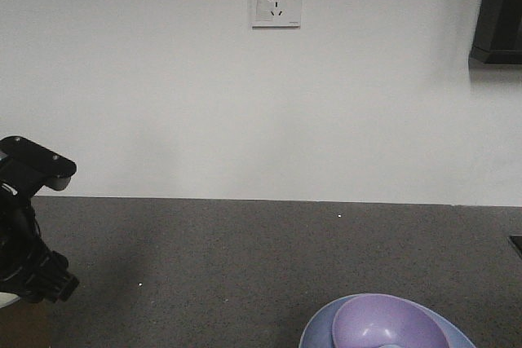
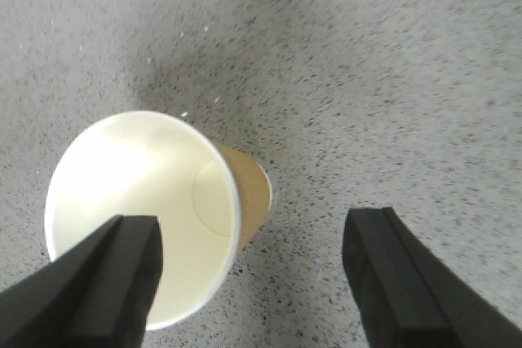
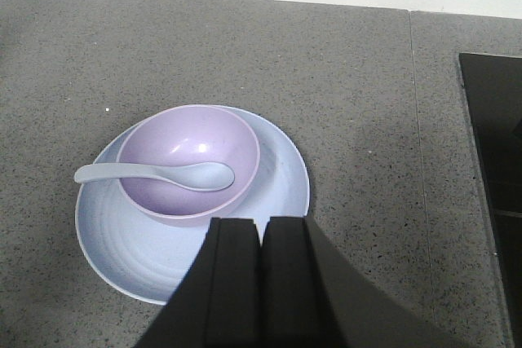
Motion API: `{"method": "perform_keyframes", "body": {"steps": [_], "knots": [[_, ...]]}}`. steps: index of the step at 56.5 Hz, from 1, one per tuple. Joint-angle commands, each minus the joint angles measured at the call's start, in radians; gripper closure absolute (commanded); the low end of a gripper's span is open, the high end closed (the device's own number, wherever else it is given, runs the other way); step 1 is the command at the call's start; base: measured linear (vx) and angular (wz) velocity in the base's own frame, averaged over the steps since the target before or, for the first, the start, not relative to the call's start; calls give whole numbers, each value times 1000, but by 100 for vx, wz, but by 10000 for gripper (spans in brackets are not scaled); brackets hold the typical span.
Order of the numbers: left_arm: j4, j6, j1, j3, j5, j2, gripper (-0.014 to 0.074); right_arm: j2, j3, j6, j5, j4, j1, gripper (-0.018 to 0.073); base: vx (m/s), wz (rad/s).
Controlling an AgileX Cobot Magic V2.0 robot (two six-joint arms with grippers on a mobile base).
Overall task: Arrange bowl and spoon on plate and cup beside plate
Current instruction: 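Move the left gripper down around the brown paper cup, then grasp the brown paper cup and set it beside the plate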
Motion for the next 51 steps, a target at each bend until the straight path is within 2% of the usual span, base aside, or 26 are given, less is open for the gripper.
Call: {"method": "perform_keyframes", "body": {"steps": [1,14,20,27,37,47,51], "knots": [[12,-14,18,18,-92,-31,21,8,-24,0,-66,2,0,568,0,0],[11,-14,35,100,-159,-17,24,8,-24,0,-65,5,0,568,0,0],[5,-14,35,109,-166,-1,64,8,-24,0,-58,6,0,568,0,0],[4,-14,35,109,-168,10,217,8,-24,0,-45,8,0,568,0,0],[4,-12,35,109,-182,11,606,8,-24,0,-44,13,0,568,0,0],[1,-11,31,95,-183,0,603,8,-24,0,-44,23,0,568,0,0],[-22,-3,20,70,-169,-8,603,8,-24,0,-44,24,0,568,0,0]]}}
